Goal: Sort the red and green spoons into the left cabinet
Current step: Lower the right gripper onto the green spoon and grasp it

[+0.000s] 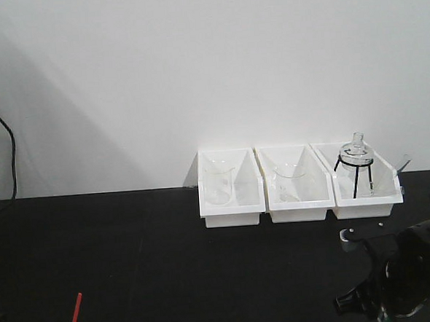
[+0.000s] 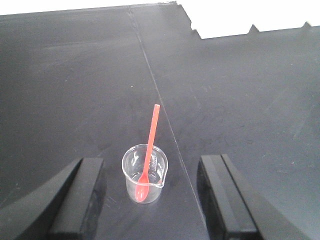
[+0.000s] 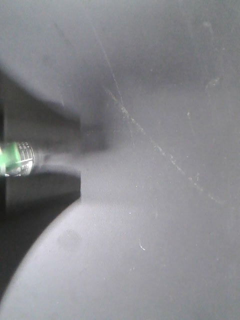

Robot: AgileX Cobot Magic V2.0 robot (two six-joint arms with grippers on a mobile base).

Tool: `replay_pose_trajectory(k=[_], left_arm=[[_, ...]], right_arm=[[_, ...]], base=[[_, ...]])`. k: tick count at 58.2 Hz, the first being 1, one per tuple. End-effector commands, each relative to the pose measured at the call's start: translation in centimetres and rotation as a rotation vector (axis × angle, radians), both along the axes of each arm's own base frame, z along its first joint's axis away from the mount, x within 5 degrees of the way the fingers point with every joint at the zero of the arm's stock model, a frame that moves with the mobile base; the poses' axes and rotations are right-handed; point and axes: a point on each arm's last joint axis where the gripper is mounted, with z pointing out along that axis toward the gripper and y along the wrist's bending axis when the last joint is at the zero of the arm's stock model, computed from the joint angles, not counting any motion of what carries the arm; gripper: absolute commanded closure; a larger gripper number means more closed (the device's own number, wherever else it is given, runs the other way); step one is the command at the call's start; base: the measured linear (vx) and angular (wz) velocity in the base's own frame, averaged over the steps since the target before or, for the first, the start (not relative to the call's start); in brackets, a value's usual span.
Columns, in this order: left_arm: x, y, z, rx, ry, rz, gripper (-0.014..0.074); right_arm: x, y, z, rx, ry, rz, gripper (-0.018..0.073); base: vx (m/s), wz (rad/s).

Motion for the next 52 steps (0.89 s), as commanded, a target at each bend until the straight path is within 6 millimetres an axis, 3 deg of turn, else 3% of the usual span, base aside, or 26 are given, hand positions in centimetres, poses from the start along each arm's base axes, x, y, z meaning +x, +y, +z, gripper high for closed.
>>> replay_pose_trajectory(k=[1, 14, 24, 36, 52], left_arm=[[0.4, 0.0, 1.8, -0.037, -0.097, 0.017, 0.0088], [0.4, 0.0, 1.8, -0.039, -0.097, 0.017, 0.0088], [0.4, 0.0, 1.8, -0.039, -0.097, 0.017, 0.0088], [0.3, 0.0, 1.7, -0.038, -0.088, 0.015, 0.0088], [0.1, -0.1, 1.4, 0.072, -0.066, -0.054, 0.0088]], right_arm=[[0.6, 0.0, 2.6, 0.011, -0.115, 0.007, 0.0573], [0.6, 0.0, 3.3, 0.014, -0.141, 0.011, 0.0566], [0.0, -0.1, 5.3, 0.022, -0.202, 0.013, 0.0564], [-1.7, -0.4, 9.6, 0.037, -0.324, 0.016, 0.0564], [-6.1, -1.1, 16.3, 0.066, -0.507, 0.009, 0.0564]], base=[[0.0, 0.0], [0.0, 0.0], [0.0, 0.0], [0.0, 0.0], [0.0, 0.0]])
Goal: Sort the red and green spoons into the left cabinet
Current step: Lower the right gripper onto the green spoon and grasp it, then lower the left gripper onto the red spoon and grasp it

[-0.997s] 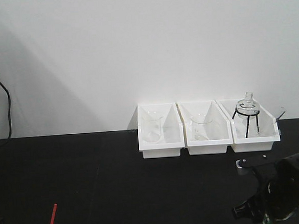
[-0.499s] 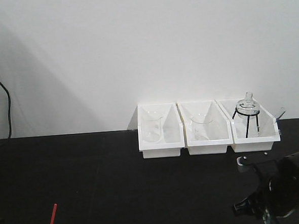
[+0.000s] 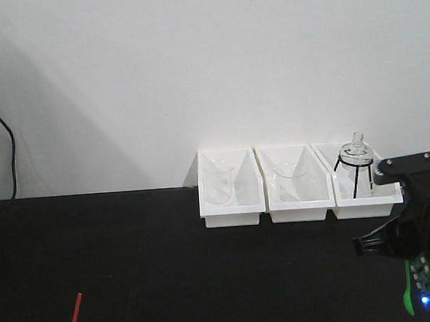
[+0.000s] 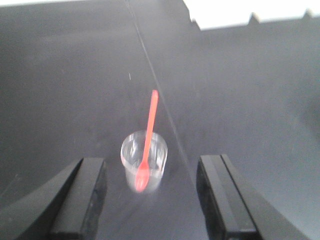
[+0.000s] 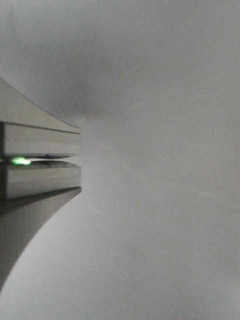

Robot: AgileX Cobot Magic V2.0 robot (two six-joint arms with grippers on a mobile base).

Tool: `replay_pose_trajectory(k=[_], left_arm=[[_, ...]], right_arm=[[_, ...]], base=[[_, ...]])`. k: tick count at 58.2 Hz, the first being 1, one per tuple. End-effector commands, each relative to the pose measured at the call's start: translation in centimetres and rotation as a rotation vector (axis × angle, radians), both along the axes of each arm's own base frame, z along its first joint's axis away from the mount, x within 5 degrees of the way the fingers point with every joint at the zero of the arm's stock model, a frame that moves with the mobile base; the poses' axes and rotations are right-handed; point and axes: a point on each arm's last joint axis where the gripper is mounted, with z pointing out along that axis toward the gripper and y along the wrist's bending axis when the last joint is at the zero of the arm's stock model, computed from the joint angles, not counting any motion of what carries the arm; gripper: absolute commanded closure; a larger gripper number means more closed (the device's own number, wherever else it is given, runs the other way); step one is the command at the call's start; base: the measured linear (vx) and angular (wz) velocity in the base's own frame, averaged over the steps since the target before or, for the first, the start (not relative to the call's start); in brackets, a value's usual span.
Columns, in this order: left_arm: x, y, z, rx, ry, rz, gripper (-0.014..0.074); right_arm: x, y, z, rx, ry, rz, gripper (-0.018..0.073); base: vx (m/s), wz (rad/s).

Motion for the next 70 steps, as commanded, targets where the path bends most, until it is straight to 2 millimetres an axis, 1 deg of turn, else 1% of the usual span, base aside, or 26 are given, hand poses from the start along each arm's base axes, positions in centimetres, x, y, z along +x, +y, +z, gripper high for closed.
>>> replay_pose_trajectory(k=[1, 7, 12, 24, 38, 44, 47, 51, 56, 70], left_arm=[[0.4, -0.1, 1.8, 0.037, -0.108, -0.029, 0.0088], [1.1, -0.2, 1.7, 0.105, -0.097, -0.073, 0.0088], [2.7, -0.5, 1.4, 0.138, -0.048, -0.098, 0.0088], [8.1, -1.3, 0.3, 0.15, 0.081, -0.113, 0.0088], [14.5, -2.3, -1.5, 0.153, 0.187, -0.119, 0.0105], [16.5, -2.6, -2.0, 0.15, 0.207, -0.121, 0.0105], [17.5, -2.8, -2.7, 0.149, 0.232, -0.124, 0.0105], [18.6, -3.0, -3.4, 0.15, 0.254, -0.128, 0.0105], [19.4, -3.2, -4.4, 0.135, 0.284, -0.127, 0.0105], [20.4, -3.5, -6.4, 0.105, 0.324, -0.114, 0.0105]], right_arm=[[-1.9, -0.4, 4.8, 0.015, -0.179, 0.008, 0.0564], [-3.6, -0.7, 6.5, 0.016, -0.225, 0.008, 0.0564], [-4.7, -0.9, 7.5, 0.014, -0.251, 0.009, 0.0564], [-6.6, -1.2, 8.9, 0.004, -0.283, 0.013, 0.0564], [-6.9, -1.3, 9.2, -0.003, -0.288, 0.017, 0.0564], [-6.9, -1.3, 9.2, -0.002, -0.289, 0.017, 0.0564], [-6.9, -1.3, 9.2, -0.006, -0.29, 0.017, 0.0564], [-6.9, -1.3, 9.2, -0.014, -0.293, 0.023, 0.0564], [-6.9, -1.3, 9.2, -0.023, -0.299, 0.029, 0.0564], [-6.8, -1.3, 9.4, -0.023, -0.323, 0.033, 0.0564]], base=[[0.0, 0.0], [0.0, 0.0], [0.0, 0.0], [0.0, 0.0], [0.0, 0.0], [0.0, 0.0], [0.0, 0.0], [0.0, 0.0], [0.0, 0.0], [0.0, 0.0]])
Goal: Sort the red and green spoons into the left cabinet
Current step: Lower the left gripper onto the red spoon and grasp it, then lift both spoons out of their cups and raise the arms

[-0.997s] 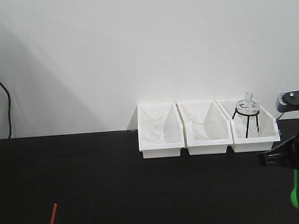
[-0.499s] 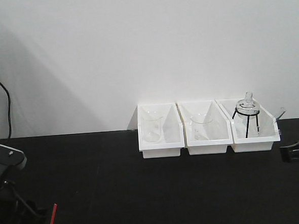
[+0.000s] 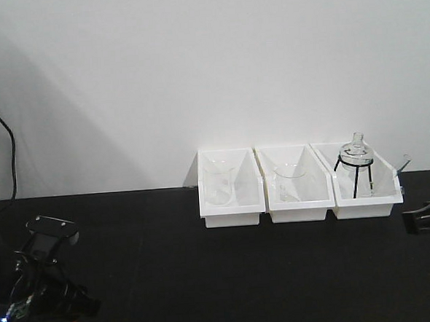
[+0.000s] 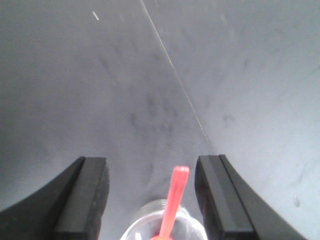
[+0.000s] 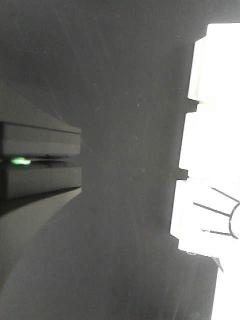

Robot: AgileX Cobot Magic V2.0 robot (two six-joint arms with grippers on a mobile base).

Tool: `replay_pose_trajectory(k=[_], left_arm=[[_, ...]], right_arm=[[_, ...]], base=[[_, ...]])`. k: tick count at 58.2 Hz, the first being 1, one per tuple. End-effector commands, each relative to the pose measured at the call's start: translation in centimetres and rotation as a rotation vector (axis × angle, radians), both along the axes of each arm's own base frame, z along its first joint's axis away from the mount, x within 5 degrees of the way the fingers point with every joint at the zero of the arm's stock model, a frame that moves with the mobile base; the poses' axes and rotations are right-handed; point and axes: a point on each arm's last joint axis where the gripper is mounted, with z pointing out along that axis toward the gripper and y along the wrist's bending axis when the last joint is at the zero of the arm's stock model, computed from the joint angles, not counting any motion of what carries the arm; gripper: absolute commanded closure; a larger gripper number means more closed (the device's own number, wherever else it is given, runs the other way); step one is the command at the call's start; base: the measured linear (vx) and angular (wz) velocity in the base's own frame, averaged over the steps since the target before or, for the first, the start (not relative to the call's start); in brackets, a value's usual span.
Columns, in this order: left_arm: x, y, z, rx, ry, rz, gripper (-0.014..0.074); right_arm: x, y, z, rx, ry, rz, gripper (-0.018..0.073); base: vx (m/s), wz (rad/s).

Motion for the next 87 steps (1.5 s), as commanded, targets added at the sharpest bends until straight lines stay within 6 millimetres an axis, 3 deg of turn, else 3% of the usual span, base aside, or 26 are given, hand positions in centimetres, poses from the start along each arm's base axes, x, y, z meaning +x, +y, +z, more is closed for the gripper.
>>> replay_pose_trajectory(k=[1, 17, 39, 53, 60, 69, 87], left_arm=[[0.6, -0.1, 2.2, -0.041, -0.107, 0.032, 0.0105], [0.9, -0.3, 1.2, -0.052, -0.073, 0.039, 0.0172], [0.9, -0.3, 1.0, -0.05, -0.064, 0.036, 0.0607], [0.9, -0.2, 1.9, -0.054, -0.113, 0.044, 0.0603], [0.5, -0.1, 4.1, -0.067, -0.206, 0.059, 0.0603], [-0.9, 0.1, 8.3, -0.125, -0.352, 0.089, 0.0603], [-5.9, 0.7, 16.1, -0.242, -0.591, 0.115, 0.06]], right_arm=[[-0.1, -0.1, 2.4, -0.006, -0.148, 0.016, 0.0564], [-0.1, 0.0, 2.5, -0.003, -0.167, 0.02, 0.0564], [-0.1, 0.0, 2.5, -0.003, -0.167, 0.02, 0.0564], [-0.1, 0.0, 2.5, -0.002, -0.167, 0.019, 0.0564], [-0.1, 0.0, 2.5, 0.001, -0.168, 0.018, 0.0564], [-0.1, 0.0, 2.5, 0.002, -0.168, 0.018, 0.0564], [-0.1, 0.2, 2.7, 0.042, -0.184, 0.022, 0.0564]], base=[[0.0, 0.0], [0.0, 0.0], [0.0, 0.0], [0.0, 0.0], [0.0, 0.0], [0.0, 0.0], [0.0, 0.0]])
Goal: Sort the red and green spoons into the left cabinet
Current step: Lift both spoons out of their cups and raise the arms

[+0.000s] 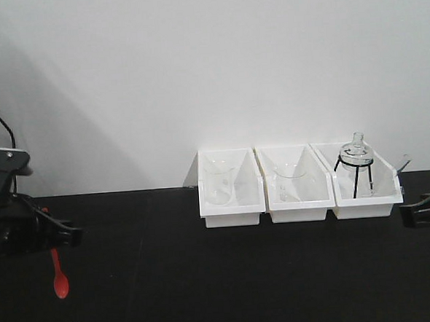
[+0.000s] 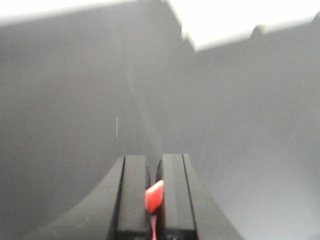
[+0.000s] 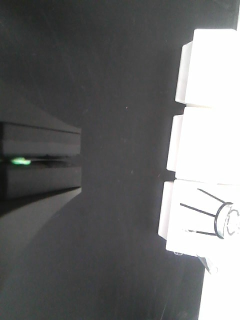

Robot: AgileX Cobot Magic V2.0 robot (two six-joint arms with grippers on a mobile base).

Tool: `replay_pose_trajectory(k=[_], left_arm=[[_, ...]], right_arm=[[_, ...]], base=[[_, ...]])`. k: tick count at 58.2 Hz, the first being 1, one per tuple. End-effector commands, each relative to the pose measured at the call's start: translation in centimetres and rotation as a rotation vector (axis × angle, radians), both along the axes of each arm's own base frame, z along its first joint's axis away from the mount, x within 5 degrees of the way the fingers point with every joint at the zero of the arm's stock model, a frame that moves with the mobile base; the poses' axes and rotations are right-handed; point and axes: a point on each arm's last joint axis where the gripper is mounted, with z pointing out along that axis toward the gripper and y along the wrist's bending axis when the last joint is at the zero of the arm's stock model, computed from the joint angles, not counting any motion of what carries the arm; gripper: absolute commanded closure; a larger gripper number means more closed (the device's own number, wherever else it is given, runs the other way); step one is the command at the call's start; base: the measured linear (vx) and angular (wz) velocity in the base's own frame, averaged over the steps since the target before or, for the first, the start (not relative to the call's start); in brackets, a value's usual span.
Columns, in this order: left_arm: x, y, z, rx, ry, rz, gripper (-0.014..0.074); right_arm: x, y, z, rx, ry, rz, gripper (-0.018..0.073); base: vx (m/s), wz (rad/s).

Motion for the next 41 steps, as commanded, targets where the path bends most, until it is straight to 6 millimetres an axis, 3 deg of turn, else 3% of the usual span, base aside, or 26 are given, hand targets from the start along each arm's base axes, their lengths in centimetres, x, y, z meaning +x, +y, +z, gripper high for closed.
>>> replay_pose_trajectory(k=[1, 14, 20, 30, 41], left_arm=[[-2.0, 0.4, 4.8, -0.07, -0.193, 0.037, 0.06], [-6.1, 1.0, 8.6, -0.088, -0.326, 0.03, 0.06], [-8.2, 1.5, 9.2, -0.084, -0.411, 0.047, 0.06], [-11.7, 2.5, 8.1, -0.071, -0.515, 0.086, 0.06], [-15.3, 3.3, 5.6, -0.076, -0.57, 0.122, 0.06]], right_arm=[[-0.3, 0.1, 2.5, 0.033, -0.149, 0.014, 0.0564], [-1.7, 0.4, 3.9, 0.103, -0.218, 0.049, 0.0564], [-2.8, 0.5, 4.7, 0.103, -0.252, 0.089, 0.0564], [-4.6, 0.5, 5.3, 0.12, -0.304, 0.123, 0.0564], [-7.2, 0.1, 3.1, 0.152, -0.405, 0.117, 0.0563]], base=[[0.0, 0.0], [0.0, 0.0], [0.0, 0.0], [0.0, 0.0], [0.0, 0.0]])
